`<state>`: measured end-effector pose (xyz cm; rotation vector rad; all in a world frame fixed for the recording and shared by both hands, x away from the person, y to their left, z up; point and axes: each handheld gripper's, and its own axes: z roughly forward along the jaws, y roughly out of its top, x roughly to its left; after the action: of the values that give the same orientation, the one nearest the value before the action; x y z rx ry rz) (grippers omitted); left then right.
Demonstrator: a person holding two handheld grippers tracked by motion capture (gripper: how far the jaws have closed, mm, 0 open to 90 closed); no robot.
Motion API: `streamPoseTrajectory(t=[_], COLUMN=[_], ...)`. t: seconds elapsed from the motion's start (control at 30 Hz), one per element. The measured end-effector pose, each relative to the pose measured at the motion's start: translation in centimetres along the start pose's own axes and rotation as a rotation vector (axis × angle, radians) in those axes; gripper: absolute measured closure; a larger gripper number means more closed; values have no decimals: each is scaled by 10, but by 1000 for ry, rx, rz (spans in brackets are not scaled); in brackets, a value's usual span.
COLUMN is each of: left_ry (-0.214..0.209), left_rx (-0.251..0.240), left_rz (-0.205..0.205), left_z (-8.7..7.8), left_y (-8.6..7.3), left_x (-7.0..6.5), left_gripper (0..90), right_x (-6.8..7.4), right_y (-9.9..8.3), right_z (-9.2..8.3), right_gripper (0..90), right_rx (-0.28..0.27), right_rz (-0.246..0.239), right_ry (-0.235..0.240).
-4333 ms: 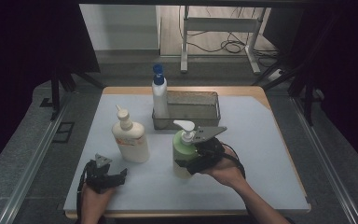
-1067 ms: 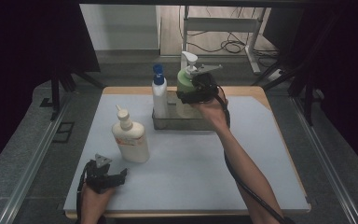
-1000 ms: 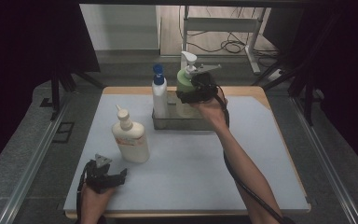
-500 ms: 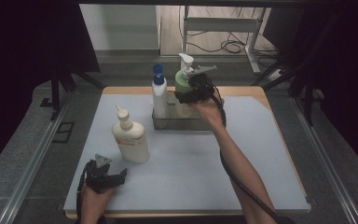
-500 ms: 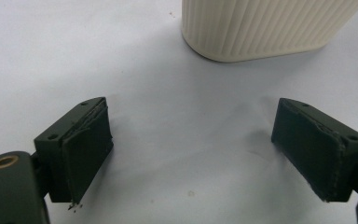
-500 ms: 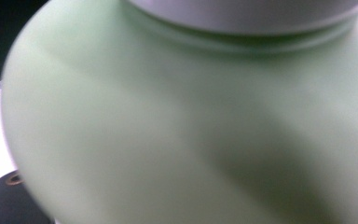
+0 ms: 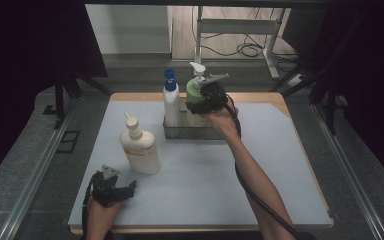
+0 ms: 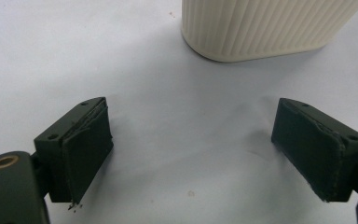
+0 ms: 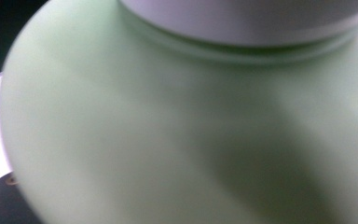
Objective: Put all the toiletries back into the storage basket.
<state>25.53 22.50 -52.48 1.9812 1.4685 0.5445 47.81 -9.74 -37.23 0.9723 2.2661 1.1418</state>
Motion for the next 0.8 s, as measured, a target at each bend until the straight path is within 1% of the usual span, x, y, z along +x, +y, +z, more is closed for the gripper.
streamPoseTrajectory(t=[0.23,0.5,0.73,0.8], left_ry=[0,0,0,0], left_rx=[0,0,1,1], left_rz=[0,0,0,1], left_z=[0,0,0,0], left_y=[0,0,0,0], left_x=[0,0,0,0], left_gripper=[118,117,118,118], right_x=[-1,0,-1,-1], right_y=[-5,-12,-19,-20], right_z=[7,16,23,25], right_gripper=[121,121,121,121], right_rx=[24,56,73,80], right_rz=[9,1,21,18], right_ry=[3,6,14,13])
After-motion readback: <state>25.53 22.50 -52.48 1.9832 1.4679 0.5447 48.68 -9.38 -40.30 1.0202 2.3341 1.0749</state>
